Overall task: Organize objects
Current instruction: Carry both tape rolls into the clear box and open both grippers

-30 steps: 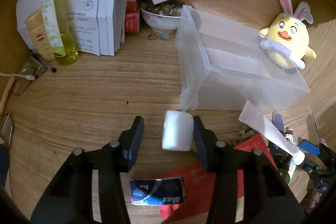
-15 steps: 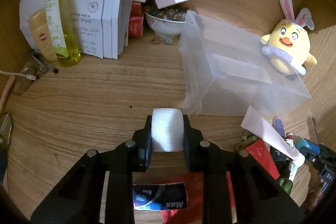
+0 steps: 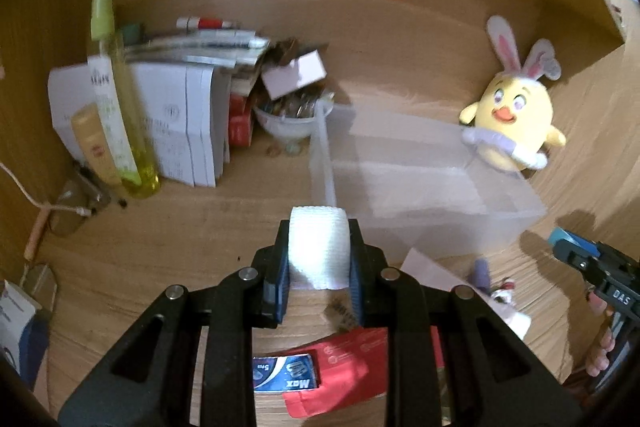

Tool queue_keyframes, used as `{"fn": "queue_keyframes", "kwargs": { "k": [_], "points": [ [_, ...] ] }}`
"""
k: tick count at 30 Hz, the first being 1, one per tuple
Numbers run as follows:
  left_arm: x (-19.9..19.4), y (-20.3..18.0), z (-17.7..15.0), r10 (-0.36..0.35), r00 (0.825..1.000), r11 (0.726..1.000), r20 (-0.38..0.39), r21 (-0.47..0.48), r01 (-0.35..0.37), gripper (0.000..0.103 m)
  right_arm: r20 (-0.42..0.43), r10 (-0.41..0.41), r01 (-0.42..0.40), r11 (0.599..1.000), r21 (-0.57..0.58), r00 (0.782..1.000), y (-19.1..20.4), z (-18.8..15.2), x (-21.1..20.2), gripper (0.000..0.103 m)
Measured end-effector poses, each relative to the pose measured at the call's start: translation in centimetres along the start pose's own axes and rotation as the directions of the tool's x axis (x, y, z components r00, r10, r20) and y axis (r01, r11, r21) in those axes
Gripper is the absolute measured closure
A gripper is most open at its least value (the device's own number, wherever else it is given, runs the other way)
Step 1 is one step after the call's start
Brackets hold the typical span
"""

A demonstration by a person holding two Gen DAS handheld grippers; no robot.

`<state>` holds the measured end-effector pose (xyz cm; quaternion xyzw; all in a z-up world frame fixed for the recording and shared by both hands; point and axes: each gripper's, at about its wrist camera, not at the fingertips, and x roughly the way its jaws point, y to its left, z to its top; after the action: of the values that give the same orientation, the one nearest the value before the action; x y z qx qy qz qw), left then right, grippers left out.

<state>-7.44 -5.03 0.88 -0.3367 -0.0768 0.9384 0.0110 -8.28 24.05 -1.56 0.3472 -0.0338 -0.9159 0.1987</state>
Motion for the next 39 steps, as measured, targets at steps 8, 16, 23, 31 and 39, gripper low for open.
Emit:
{"fn": "queue_keyframes", "kwargs": {
  "k": [8, 16, 23, 31, 39],
  "points": [
    [-1.9, -1.6, 1.9, -0.024, 0.997, 1.000, 0.071, 0.022, 0.023, 0.079, 0.074, 0.044, -0.041, 0.998, -0.045, 0.996, 1.6, 2.9, -0.1, 0.066],
    [-1.8, -3.1, 3.4, -0.045, 0.995, 0.998, 0.094, 0.038, 0.041, 0.079, 0.116, 0.088, -0.083, 0.995, -0.053, 0.989, 2.9, 5.3, 0.4, 0.066],
    [0.2, -3.5, 4.6, -0.048, 0.996, 0.999, 0.073, 0.030, 0.046, 0.079, 0.136, 0.099, -0.089, 0.993, -0.076, 0.986, 3.8, 7.6, 1.2, 0.066],
    [2.7, -4.6, 5.5, -0.047, 0.999, 0.998, 0.025, 0.047, 0.046, 0.079, 0.132, 0.076, -0.061, 0.992, -0.109, 0.988, 4.3, 9.4, 2.7, 0.066],
    [5.8, -5.6, 5.9, -0.035, 0.998, 0.996, -0.044, 0.076, 0.039, 0.079, 0.058, 0.048, -0.041, 0.993, -0.108, 0.997, 3.6, 9.7, 6.3, 0.066]
  ]
}}
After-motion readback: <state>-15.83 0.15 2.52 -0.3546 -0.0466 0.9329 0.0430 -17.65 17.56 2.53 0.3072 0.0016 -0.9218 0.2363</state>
